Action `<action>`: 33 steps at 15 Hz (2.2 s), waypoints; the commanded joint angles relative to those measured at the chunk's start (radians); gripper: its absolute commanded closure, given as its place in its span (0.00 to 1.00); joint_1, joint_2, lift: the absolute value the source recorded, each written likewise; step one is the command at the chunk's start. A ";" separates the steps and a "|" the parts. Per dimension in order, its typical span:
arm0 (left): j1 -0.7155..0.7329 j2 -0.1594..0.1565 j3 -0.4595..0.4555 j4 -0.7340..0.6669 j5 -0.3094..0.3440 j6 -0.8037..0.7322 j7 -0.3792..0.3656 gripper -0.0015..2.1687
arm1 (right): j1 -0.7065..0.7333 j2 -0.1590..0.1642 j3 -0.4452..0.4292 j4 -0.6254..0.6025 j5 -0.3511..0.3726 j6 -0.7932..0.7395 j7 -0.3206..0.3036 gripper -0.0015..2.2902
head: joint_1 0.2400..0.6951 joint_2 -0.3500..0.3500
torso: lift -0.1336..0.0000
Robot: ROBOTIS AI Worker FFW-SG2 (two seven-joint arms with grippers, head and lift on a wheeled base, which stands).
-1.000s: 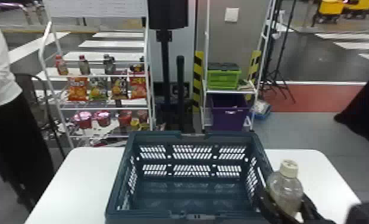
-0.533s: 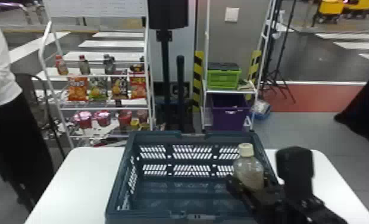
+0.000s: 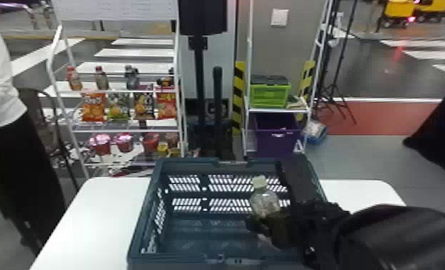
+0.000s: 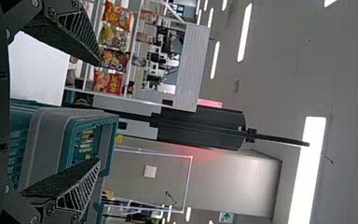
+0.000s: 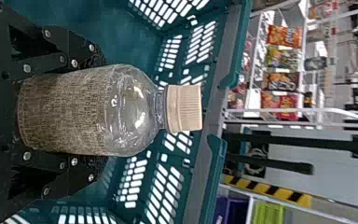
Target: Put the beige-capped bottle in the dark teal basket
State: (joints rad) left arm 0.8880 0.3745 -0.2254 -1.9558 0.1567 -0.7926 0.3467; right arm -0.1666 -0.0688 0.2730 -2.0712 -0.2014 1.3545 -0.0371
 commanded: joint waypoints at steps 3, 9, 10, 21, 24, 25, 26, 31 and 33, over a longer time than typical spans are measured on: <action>-0.004 0.001 0.000 0.001 0.004 0.010 0.000 0.07 | -0.125 0.058 0.023 0.204 -0.030 0.050 -0.020 1.00 | 0.57 0.50 | 1.00; -0.004 0.004 0.000 0.003 0.012 0.016 0.002 0.07 | -0.203 0.070 0.045 0.388 -0.055 0.053 -0.047 1.00 | 0.57 0.50 | 1.00; -0.003 0.008 0.000 0.000 0.012 0.016 0.002 0.07 | -0.209 0.070 0.043 0.401 -0.058 0.053 -0.047 1.00 | 0.57 0.50 | 1.00; 0.002 0.020 0.001 -0.028 0.017 0.046 0.002 0.07 | -0.225 0.070 0.035 0.431 -0.113 0.065 -0.095 0.02 | 0.57 0.50 | 1.00; -0.001 0.020 0.003 -0.023 0.015 0.046 0.002 0.07 | -0.214 0.070 0.035 0.387 -0.115 0.044 -0.095 0.04 | 0.57 0.50 | 1.00; -0.001 0.018 0.001 -0.020 0.017 0.046 0.002 0.07 | -0.200 0.070 0.035 0.345 -0.115 0.038 -0.095 0.04 | 0.57 0.50 | 1.00; -0.003 0.017 0.001 -0.018 0.015 0.043 0.002 0.07 | -0.175 0.070 0.034 0.307 -0.115 0.025 -0.095 0.04 | 0.57 0.50 | 1.00; -0.007 0.011 0.001 -0.003 0.014 0.034 0.000 0.07 | 0.035 -0.031 0.018 0.016 -0.070 -0.137 -0.095 0.04 | 0.57 0.50 | 1.00; -0.011 0.008 0.001 -0.002 0.010 0.031 0.000 0.07 | 0.144 -0.077 -0.011 -0.082 -0.072 -0.245 -0.093 0.03 | 0.57 0.50 | 1.00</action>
State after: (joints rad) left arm 0.8790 0.3834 -0.2238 -1.9595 0.1695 -0.7587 0.3464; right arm -0.0963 -0.1156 0.2813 -2.0896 -0.2731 1.1846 -0.1304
